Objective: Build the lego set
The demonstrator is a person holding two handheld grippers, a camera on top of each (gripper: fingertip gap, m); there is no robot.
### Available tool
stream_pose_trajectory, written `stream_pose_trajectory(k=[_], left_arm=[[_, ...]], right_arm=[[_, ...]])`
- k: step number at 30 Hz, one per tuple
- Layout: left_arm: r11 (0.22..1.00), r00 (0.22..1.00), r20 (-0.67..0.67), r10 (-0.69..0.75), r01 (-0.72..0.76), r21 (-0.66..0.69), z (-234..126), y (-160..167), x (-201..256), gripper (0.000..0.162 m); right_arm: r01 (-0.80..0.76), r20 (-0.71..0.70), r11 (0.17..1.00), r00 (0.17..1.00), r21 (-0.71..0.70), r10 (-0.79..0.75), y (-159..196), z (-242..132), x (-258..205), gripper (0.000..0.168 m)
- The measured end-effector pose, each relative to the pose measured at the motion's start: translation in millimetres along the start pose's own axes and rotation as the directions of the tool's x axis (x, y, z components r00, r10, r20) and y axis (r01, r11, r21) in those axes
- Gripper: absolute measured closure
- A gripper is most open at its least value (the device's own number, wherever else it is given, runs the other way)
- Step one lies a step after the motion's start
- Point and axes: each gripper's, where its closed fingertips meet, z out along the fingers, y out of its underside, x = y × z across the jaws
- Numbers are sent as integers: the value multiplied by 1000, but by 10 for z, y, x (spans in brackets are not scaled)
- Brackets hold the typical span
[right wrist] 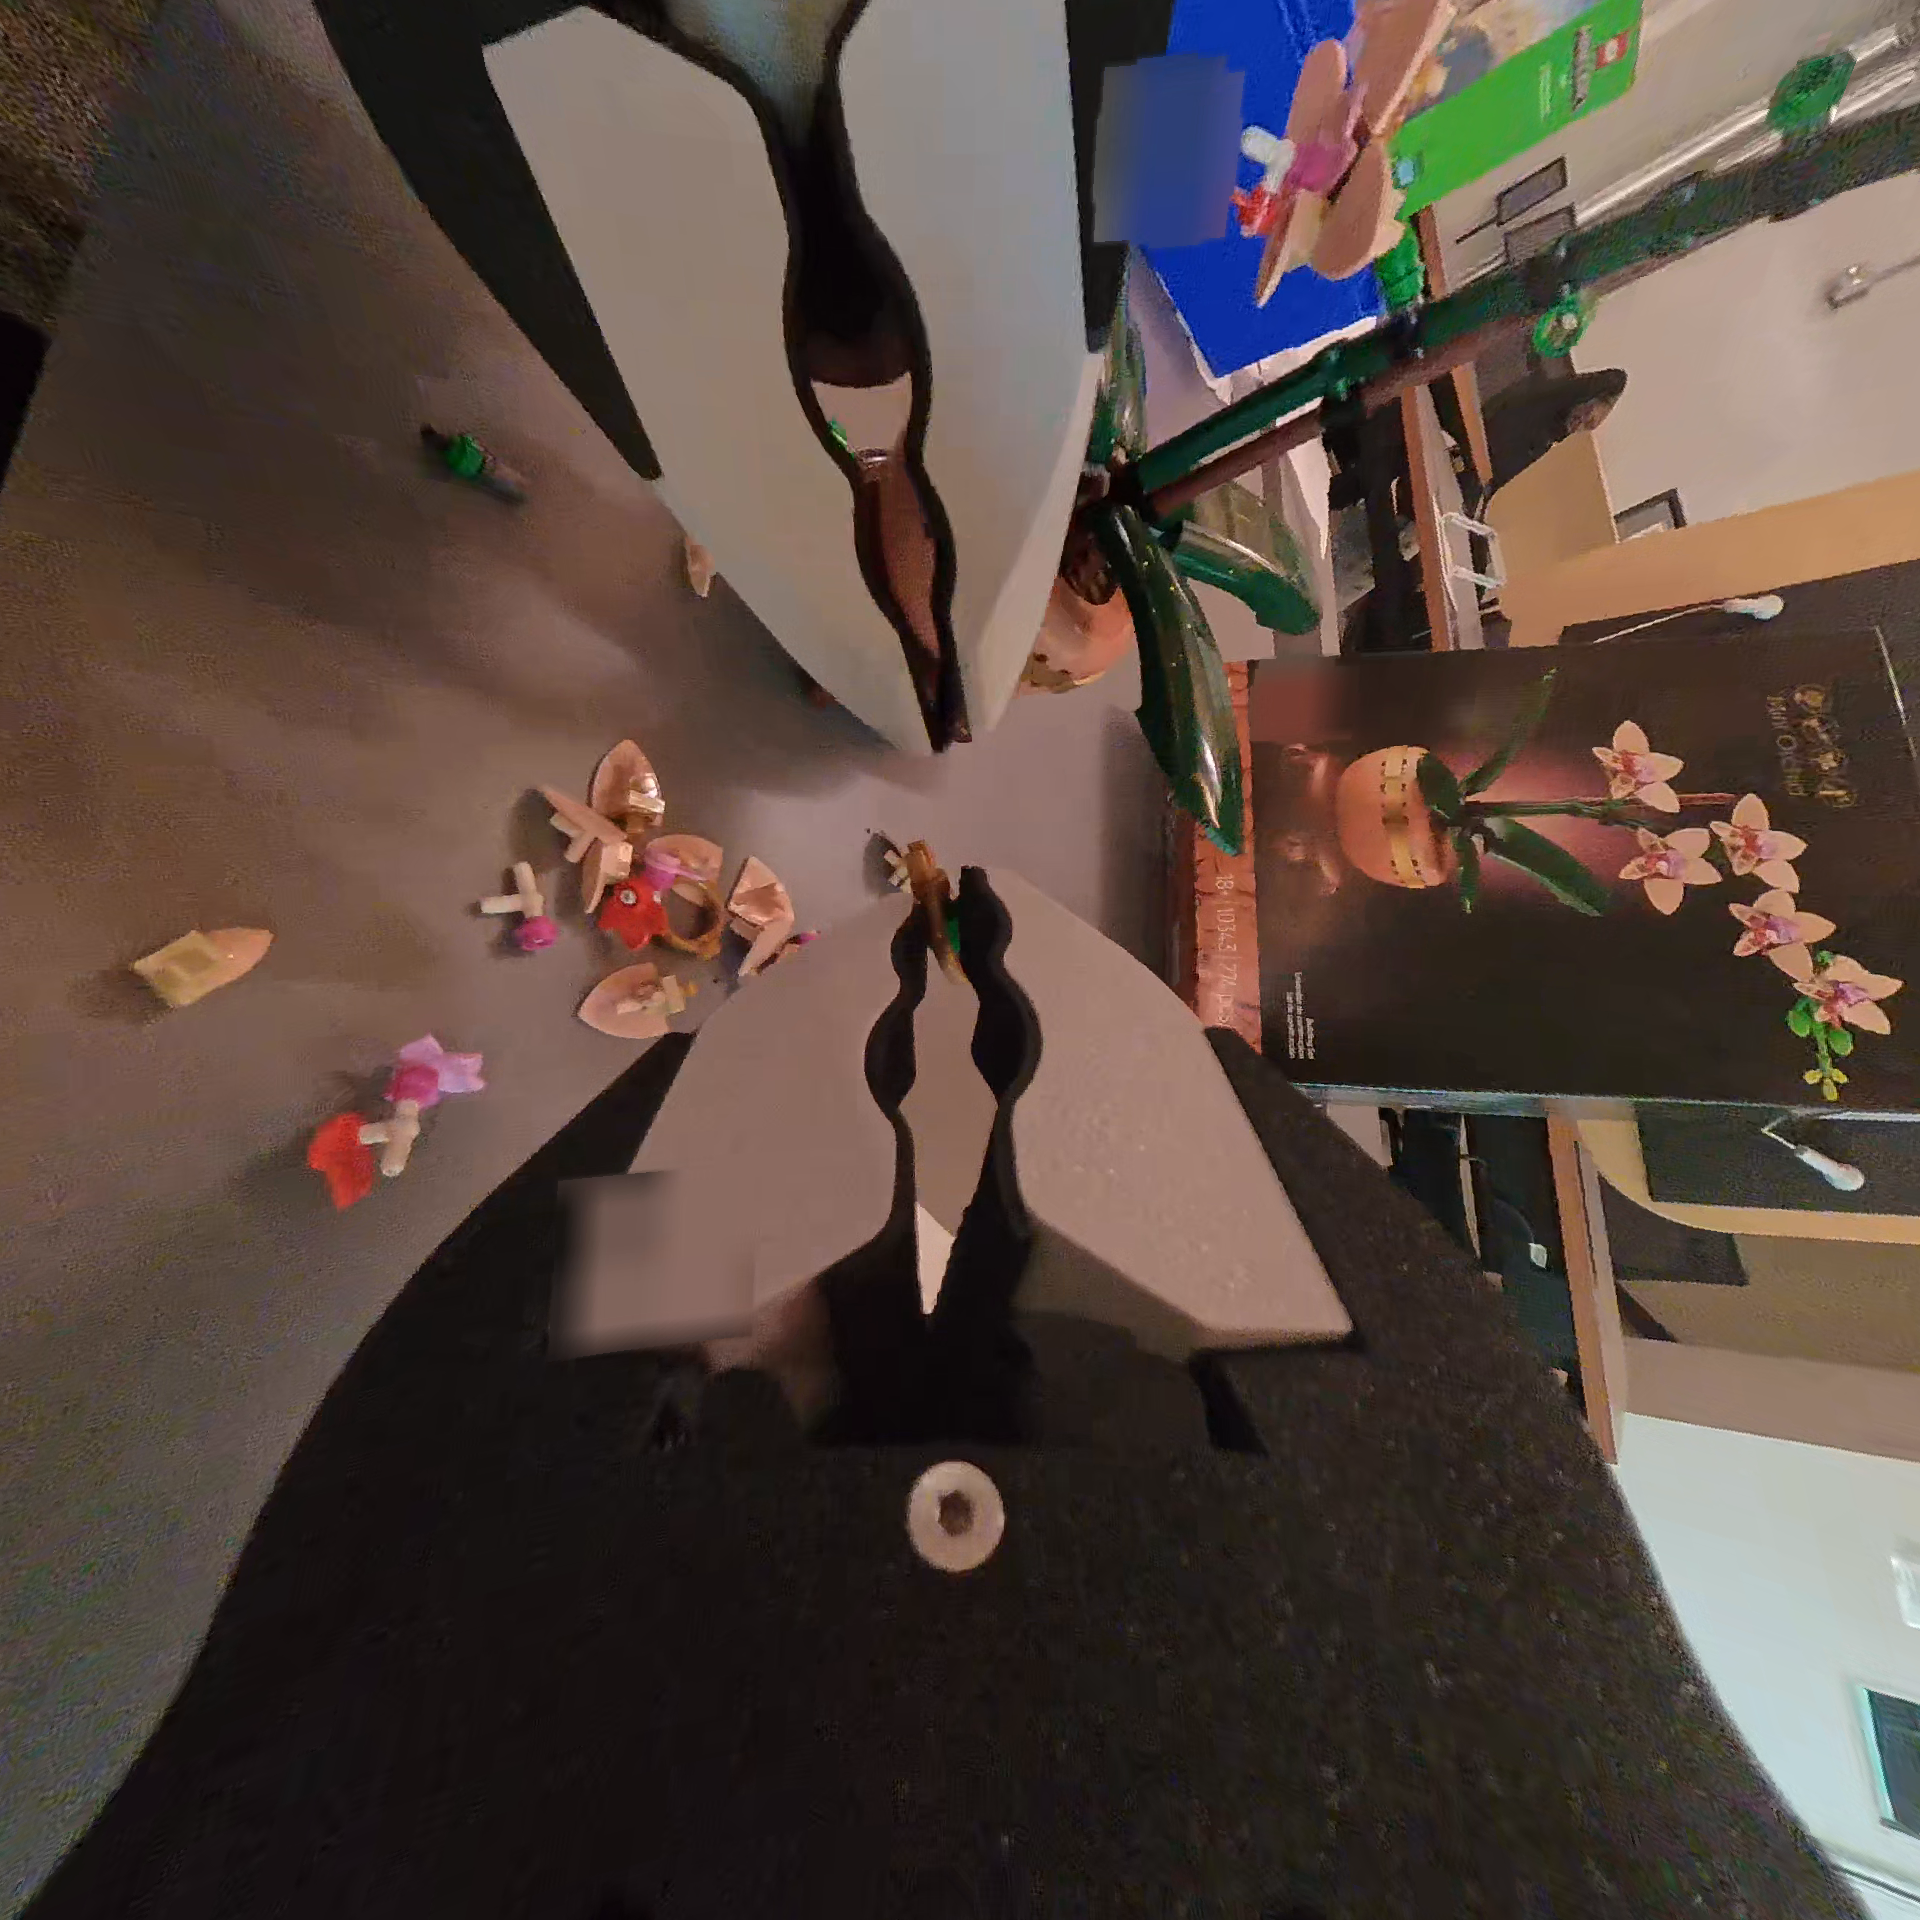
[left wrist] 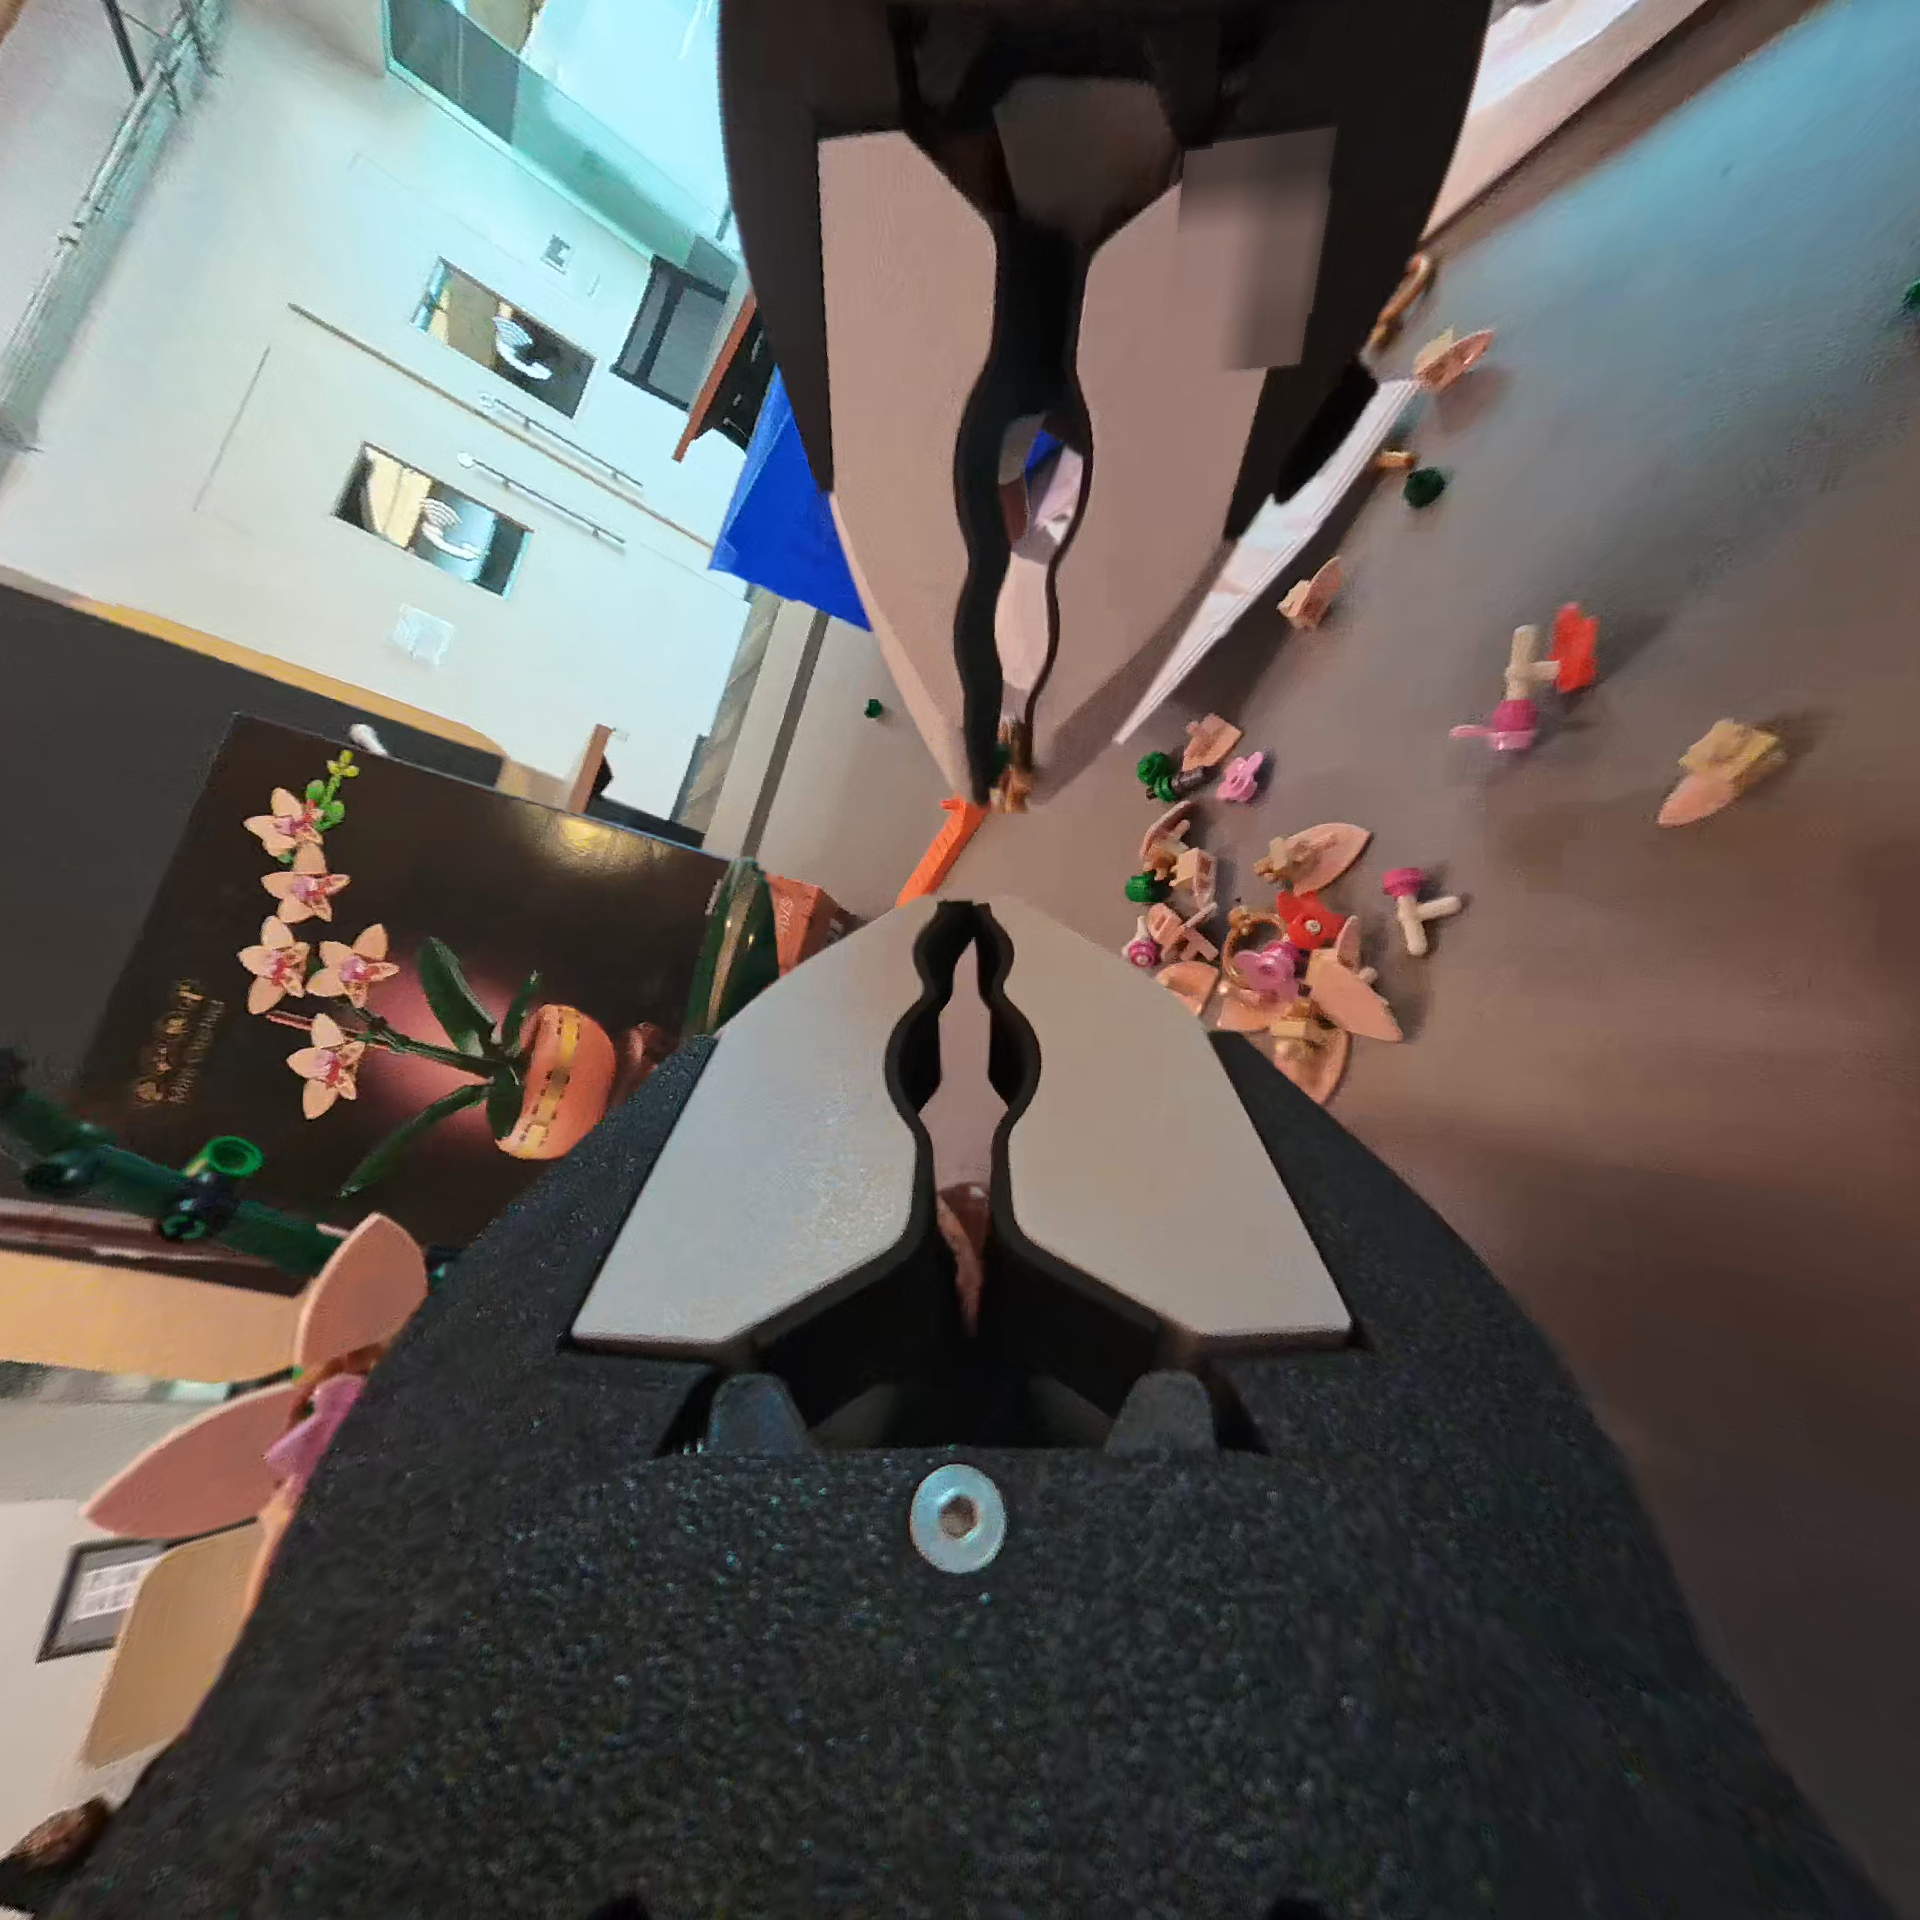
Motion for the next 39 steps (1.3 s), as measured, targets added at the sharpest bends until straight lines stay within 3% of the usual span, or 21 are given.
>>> stream_pose_trajectory(k=[4, 9, 13, 17, 21, 22, 24, 28, 31, 34, 36, 39], left_arm=[[1000, 1000, -14, 2, -2, 25, 56, -97, 56, 156], [985, 986, -3, 164, -164, -54, 108, -30, 127, 140], [976, 977, 25, 214, -213, -41, 89, -70, 116, 157], [962, 963, -21, 269, -269, -43, 81, -47, 205, 158], [982, 982, -38, 185, -184, 35, -8, -95, 206, 159], [984, 984, -35, 173, -172, 36, -35, -98, 178, 160], [979, 979, -24, 203, -203, -5, -65, -45, 129, 160], [986, 984, -55, 168, -167, 30, -76, -84, 164, 160], [993, 991, -116, 72, -61, 101, -101, -182, 193, 160], [966, 964, -240, -113, 163, 201, -197, -310, 174, 160], [895, 895, -370, -248, 358, 266, -297, -401, 146, 160], [697, 715, -557, -422, 649, 305, -430, -527, 38, 161]], right_arm=[[-68, 31, 998, 997, 14, 67, -23, 38, -24, 163], [-165, 88, 986, 983, 1, 164, -11, 76, -65, 163], [-199, 125, 980, 972, -2, 198, -27, 95, -78, 163], [-118, 147, 993, 982, -22, 120, -30, 124, -150, 164], [-140, 182, 989, 975, 50, 129, -113, 86, -180, 163], [-154, 183, 985, 973, 80, 137, -148, 53, -157, 161], [-155, 138, 987, 979, 46, 147, -61, 15, -52, 141], [-91, 119, 992, 990, 88, 80, -133, -36, -48, 138], [44, 88, 994, 995, 101, -53, -196, -6, -106, 143], [97, 92, 979, 989, 178, -115, -291, -34, -164, 159], [40, 141, 962, 987, 270, -81, -401, -116, -181, 160], [-118, 229, 916, 973, 384, 30, -569, -231, -137, 160]])
